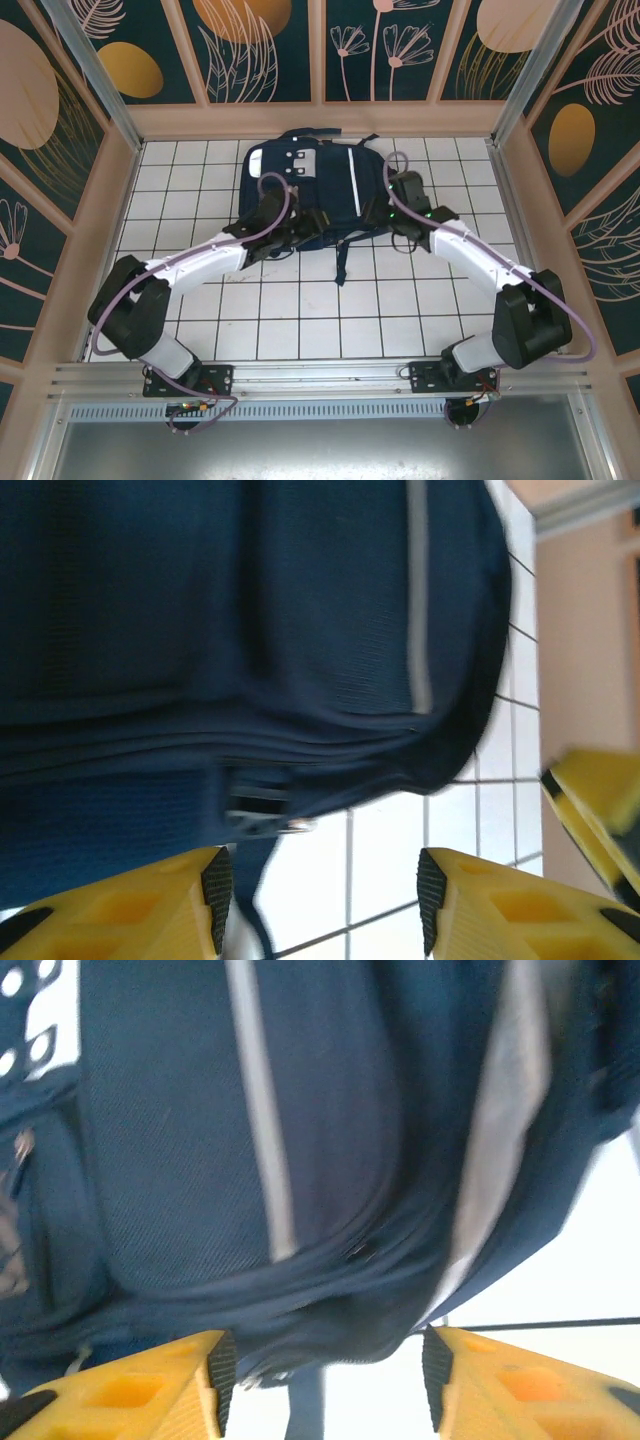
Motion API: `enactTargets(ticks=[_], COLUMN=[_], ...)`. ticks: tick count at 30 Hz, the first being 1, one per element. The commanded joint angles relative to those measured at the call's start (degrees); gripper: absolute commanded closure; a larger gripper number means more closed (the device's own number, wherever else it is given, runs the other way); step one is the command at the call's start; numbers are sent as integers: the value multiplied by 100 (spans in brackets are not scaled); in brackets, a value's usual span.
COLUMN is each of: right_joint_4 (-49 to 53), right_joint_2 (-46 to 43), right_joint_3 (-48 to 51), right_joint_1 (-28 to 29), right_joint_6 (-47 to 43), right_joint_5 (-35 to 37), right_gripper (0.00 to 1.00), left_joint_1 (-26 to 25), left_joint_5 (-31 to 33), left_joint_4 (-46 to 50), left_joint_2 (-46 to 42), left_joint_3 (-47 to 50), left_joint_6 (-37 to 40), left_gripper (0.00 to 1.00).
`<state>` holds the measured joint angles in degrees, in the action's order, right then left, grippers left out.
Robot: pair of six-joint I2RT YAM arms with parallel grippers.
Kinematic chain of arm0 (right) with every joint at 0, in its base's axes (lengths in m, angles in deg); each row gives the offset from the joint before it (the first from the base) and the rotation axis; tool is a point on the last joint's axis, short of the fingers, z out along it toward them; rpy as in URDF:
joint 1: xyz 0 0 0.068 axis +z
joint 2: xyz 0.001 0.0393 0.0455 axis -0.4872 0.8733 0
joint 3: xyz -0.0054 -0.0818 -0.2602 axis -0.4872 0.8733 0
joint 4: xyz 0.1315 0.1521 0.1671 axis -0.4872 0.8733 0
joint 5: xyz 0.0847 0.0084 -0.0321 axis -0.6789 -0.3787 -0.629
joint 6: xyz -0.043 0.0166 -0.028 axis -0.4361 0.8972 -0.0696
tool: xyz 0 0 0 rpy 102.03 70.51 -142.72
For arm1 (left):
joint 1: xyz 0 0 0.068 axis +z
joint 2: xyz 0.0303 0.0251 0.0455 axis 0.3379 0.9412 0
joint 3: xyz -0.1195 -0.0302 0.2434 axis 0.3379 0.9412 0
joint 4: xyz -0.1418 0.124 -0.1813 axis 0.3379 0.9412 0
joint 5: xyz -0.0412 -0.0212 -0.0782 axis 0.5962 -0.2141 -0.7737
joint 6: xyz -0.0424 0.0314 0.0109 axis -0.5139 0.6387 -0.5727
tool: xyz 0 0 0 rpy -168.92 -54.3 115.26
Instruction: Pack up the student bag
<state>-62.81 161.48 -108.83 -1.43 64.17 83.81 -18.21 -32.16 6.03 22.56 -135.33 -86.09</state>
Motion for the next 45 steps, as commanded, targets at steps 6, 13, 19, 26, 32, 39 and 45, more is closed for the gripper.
enactTargets(ticks=[6, 13, 19, 26, 32, 39, 45], right_joint_4=[-851, -1295, -1409, -1392, -1436, -1171, -1042], right_joint_2=[156, 449, 708, 1196, 1610, 2021, 2397], right_joint_3=[468, 806, 789, 539, 361, 60, -188], right_joint_1=[1268, 1646, 1657, 1675, 1647, 1606, 1535], right_joint_6=[-19, 60, 1, -227, -392, -176, 120], right_joint_5=[907, 1165, 1144, 1344, 1415, 1504, 1565], right_gripper=[56, 56, 57, 65, 70, 70, 66], left_joint_1=[167, 164, 160, 172, 168, 166, 168], left_joint_5=[-741, -788, -447, -291, -286, -308, -383], left_joint_4=[-616, -827, -882, -771, -730, -698, -733], left_joint_2=[220, 315, 806, 1573, 1897, 1916, 1965], left_joint_3=[704, 906, 558, 39, -65, -261, -255], left_joint_6=[-1139, -1718, -1485, -1234, -1144, -1108, -1109], left_gripper=[46, 49, 59, 69, 69, 69, 68])
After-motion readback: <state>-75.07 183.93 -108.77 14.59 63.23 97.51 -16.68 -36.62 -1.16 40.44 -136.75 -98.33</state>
